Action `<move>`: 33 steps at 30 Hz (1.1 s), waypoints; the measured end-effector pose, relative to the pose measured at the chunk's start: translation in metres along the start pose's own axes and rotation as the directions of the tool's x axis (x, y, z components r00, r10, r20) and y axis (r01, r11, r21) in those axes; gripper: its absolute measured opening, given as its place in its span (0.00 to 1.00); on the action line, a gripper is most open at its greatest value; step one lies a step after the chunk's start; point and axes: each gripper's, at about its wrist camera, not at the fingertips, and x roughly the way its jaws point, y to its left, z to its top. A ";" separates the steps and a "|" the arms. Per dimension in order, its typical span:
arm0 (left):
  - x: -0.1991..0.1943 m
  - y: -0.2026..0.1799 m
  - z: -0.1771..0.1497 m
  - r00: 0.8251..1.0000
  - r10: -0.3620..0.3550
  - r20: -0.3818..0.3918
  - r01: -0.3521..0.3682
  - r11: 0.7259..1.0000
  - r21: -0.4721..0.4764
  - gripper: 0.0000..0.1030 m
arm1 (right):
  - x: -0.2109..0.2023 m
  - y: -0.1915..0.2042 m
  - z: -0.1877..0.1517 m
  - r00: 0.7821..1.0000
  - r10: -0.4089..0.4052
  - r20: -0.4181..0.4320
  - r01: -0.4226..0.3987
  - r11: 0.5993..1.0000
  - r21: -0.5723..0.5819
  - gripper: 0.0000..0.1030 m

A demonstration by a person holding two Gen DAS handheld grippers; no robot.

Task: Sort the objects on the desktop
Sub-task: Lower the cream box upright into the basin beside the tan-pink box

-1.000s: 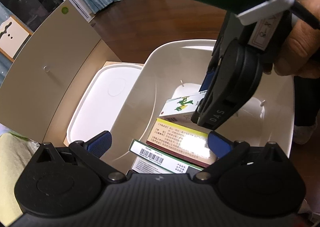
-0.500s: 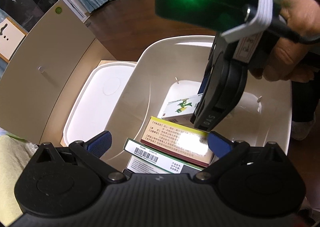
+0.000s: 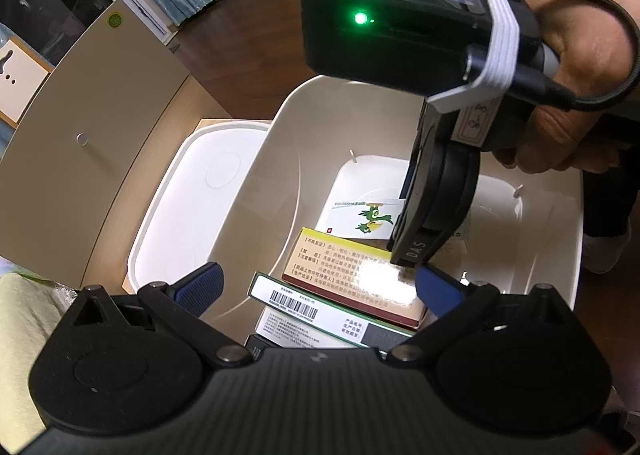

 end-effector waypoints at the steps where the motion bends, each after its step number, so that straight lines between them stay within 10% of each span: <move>1: 0.000 0.000 0.000 1.000 0.000 0.000 0.000 1.000 -0.002 1.00 | 0.000 0.000 0.000 1.000 0.000 0.001 0.000 1.000 0.000 0.33; 33: -0.001 0.008 -0.002 1.000 0.019 -0.010 -0.019 1.000 -0.018 1.00 | 0.000 0.008 -0.009 0.996 -0.022 -0.085 0.012 0.994 -0.111 0.36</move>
